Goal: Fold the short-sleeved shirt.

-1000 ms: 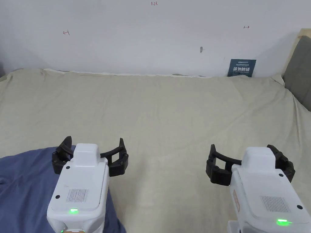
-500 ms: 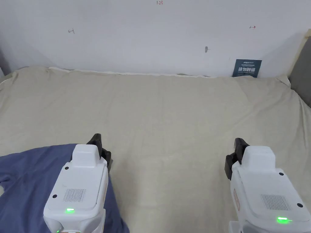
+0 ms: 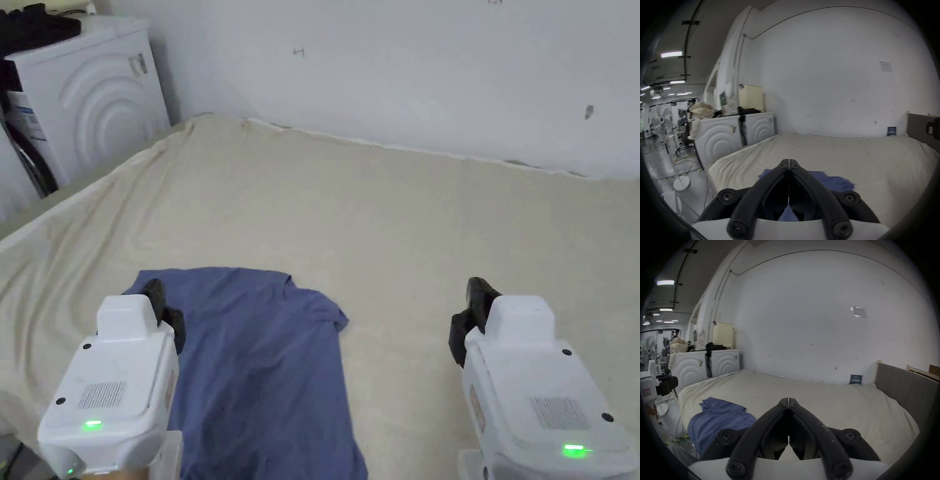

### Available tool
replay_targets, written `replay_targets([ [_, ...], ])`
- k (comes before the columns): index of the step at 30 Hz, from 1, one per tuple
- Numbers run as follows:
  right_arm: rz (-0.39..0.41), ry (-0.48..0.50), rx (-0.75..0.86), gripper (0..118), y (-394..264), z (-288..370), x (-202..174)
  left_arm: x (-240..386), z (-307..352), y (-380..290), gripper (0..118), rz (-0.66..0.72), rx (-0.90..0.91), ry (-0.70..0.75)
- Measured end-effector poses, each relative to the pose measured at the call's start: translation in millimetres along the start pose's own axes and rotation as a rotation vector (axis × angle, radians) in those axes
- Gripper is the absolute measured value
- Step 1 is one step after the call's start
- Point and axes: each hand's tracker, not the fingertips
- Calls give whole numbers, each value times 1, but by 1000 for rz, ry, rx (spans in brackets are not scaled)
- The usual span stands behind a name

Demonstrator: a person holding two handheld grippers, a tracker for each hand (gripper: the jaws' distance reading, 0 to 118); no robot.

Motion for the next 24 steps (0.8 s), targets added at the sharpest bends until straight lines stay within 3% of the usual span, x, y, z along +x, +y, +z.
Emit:
replay_targets([
  [8,3,130,-10,1,0,-18,-59,-68,4,-13,0,11,-105,119],
  [15,13,150,-27,1,-3,-21,-65,-72,-8,-27,3,43,-220,64],
  [17,23,140,-36,1,-6,-22,-59,-66,-18,-33,15,49,-310,-27],
  [19,32,122,-44,2,-8,-22,-51,-49,-50,-40,51,49,-371,-87],
  [21,37,100,-57,2,-11,-22,-41,-33,-76,-47,97,21,-469,-153],
  [22,39,88,-63,2,-13,-22,-36,-26,-88,-53,109,10,-523,-177],
  [24,43,64,-76,2,-16,-22,-26,3,-85,-58,112,-19,-586,-223],
])
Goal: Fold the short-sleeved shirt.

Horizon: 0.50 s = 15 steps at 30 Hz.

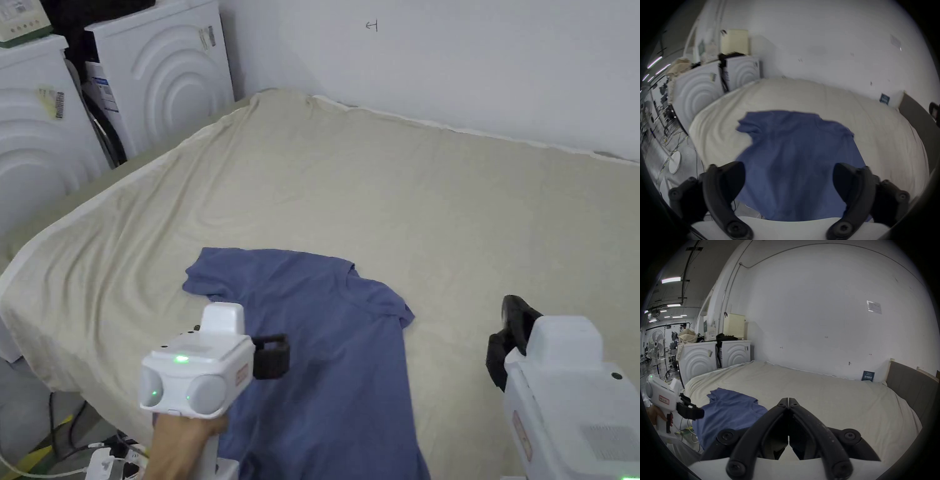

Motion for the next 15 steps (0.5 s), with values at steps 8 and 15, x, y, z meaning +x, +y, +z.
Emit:
replay_targets([
  [8,-5,-92,-59,2,-17,6,40,59,-84,-18,108,-69,-225,-11],
  [15,-19,-144,-100,2,-30,15,65,78,-93,-29,30,-104,-261,-29],
])
